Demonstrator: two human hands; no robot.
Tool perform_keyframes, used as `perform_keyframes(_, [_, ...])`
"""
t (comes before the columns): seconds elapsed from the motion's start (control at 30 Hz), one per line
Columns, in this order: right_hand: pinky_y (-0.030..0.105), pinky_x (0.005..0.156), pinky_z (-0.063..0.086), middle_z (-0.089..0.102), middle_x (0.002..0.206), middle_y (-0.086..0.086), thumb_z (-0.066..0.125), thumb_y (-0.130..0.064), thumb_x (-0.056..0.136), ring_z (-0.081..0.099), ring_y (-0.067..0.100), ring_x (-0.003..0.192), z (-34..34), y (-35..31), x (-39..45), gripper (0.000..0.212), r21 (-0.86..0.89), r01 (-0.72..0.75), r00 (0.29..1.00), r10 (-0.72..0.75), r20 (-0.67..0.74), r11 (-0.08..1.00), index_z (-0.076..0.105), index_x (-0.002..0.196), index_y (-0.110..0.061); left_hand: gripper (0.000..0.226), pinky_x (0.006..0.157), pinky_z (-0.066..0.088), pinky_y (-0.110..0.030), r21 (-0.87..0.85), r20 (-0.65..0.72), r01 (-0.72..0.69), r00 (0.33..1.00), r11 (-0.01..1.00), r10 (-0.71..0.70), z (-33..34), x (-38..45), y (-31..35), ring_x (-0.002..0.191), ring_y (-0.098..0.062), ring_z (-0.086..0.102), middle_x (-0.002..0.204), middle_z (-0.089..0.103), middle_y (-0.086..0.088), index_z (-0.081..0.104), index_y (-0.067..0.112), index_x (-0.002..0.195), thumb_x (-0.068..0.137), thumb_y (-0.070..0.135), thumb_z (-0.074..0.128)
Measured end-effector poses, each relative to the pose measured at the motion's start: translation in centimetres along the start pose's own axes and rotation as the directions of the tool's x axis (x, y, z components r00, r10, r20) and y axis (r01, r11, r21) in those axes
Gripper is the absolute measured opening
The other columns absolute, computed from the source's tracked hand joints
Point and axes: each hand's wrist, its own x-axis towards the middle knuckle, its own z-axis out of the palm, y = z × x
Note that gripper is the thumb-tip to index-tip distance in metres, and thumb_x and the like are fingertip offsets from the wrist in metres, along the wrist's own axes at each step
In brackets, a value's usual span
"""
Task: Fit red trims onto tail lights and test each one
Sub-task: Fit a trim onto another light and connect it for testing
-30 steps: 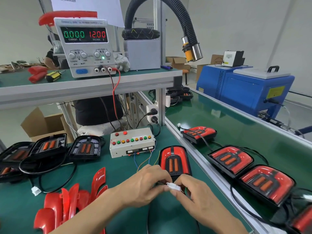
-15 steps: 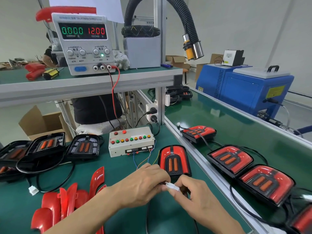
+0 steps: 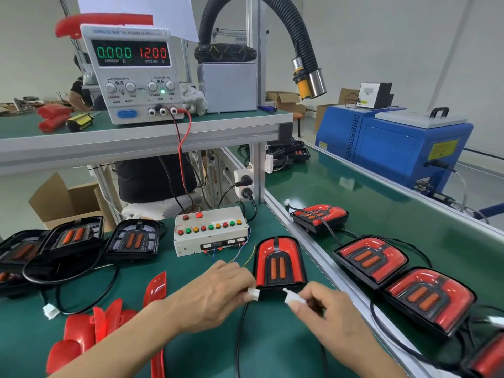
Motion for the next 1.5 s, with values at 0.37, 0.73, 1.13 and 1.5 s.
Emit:
perform_keyframes(0.37, [0.025, 0.056, 0.052, 0.07, 0.087, 0.007, 0.068, -0.019, 0.095, 0.068, 0.01, 0.057, -0.8, 3.5, 2.8, 0.014, 0.266, -0.525, 0.84, 0.542, 0.01, 0.809, 0.06, 0.103, -0.01, 0.02, 0.098, 0.037, -0.036, 0.231, 0.162, -0.028, 0.987, 0.973, -0.01, 3.5, -0.7, -0.5, 0.097, -0.017, 0.053, 0.099, 0.06, 0.008, 0.051, 0.026, 0.108, 0.102, 0.041, 0.038])
perform_keyframes(0.73, [0.025, 0.046, 0.053, 0.079, 0.091, 0.017, 0.049, -0.028, 0.104, 0.067, 0.019, 0.052, 0.9, 2.2, 5.8, 0.032, 0.572, -0.621, 0.757, 0.6, 0.26, 0.536, 0.067, 0.111, -0.003, 0.011, 0.087, 0.043, -0.022, 0.233, 0.072, 0.024, 0.997, 0.972, -0.042, 3.7, -1.2, -0.3, 0.092, -0.009, 0.06, 0.094, 0.06, 0.016, 0.057, 0.03, 0.099, 0.093, 0.04, 0.059])
perform_keyframes(1.13, [0.021, 0.049, 0.049, 0.079, 0.085, 0.013, 0.053, -0.029, 0.101, 0.066, 0.014, 0.055, 1.4, 1.1, 4.3, 0.026, 0.569, -0.529, 0.824, 0.541, 0.168, 0.629, 0.068, 0.108, -0.009, 0.047, 0.067, 0.046, -0.018, 0.372, -0.048, 0.061, 0.998, 0.926, -0.046, 3.2, -1.6, -0.1, 0.058, -0.004, 0.06, 0.064, 0.053, 0.02, 0.061, 0.032, 0.069, 0.042, 0.035, 0.1])
perform_keyframes(1.5, [0.021, 0.042, 0.021, 0.077, 0.085, 0.02, 0.054, -0.027, 0.105, 0.051, 0.014, 0.053, -5.6, -1.9, 2.0, 0.03, 0.757, -0.274, 0.832, 0.541, -0.124, 0.594, 0.058, 0.108, 0.003, 0.028, 0.083, 0.039, -0.039, 0.488, -0.287, 0.236, 0.953, 0.84, -0.1, 3.6, -2.3, -1.1, 0.09, -0.018, 0.058, 0.081, 0.074, 0.006, 0.075, 0.02, 0.074, 0.078, 0.045, 0.061])
